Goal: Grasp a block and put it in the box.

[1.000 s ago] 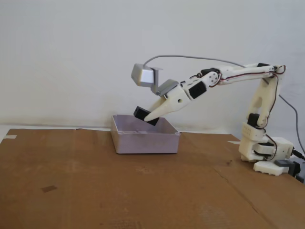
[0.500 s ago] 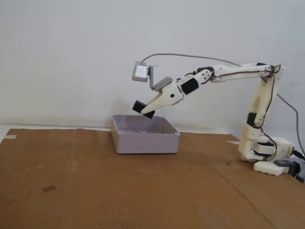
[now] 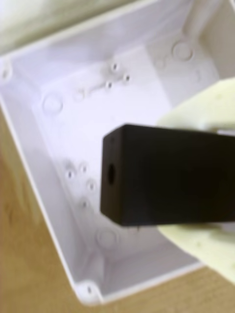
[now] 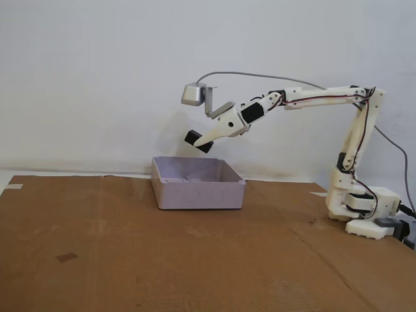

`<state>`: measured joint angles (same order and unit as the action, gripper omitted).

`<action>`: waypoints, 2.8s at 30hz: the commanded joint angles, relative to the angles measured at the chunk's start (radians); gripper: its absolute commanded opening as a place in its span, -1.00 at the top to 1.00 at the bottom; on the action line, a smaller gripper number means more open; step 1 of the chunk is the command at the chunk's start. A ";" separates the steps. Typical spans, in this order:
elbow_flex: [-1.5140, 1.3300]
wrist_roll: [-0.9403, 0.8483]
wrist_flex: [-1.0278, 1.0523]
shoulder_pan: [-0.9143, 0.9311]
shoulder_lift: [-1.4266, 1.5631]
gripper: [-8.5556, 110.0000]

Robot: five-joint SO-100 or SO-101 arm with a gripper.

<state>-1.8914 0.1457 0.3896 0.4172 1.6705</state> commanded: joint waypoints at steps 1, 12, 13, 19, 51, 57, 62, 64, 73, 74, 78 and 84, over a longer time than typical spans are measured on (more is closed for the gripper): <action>0.035 -0.009 -0.031 0.048 0.104 0.67; 0.077 -0.009 -0.031 0.117 -0.031 0.67; 0.083 -0.009 -0.031 0.120 -0.041 0.67; 0.103 -0.009 -0.031 0.112 -0.106 0.67; 0.104 -0.009 -0.129 0.106 -0.325 0.67; 0.100 -0.009 -0.129 0.106 -0.331 0.67; 0.098 -0.009 -0.129 0.106 -0.331 0.65; 0.098 -0.009 -0.127 0.106 -0.331 0.65; 0.097 -0.009 -0.118 0.106 -0.330 0.65; 0.097 -0.009 -0.118 0.106 -0.330 0.63; 0.097 -0.009 -0.118 0.104 -0.330 0.49; 0.097 -0.009 -0.126 0.104 -0.330 0.48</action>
<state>-1.8914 0.1457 0.3083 0.5323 1.3054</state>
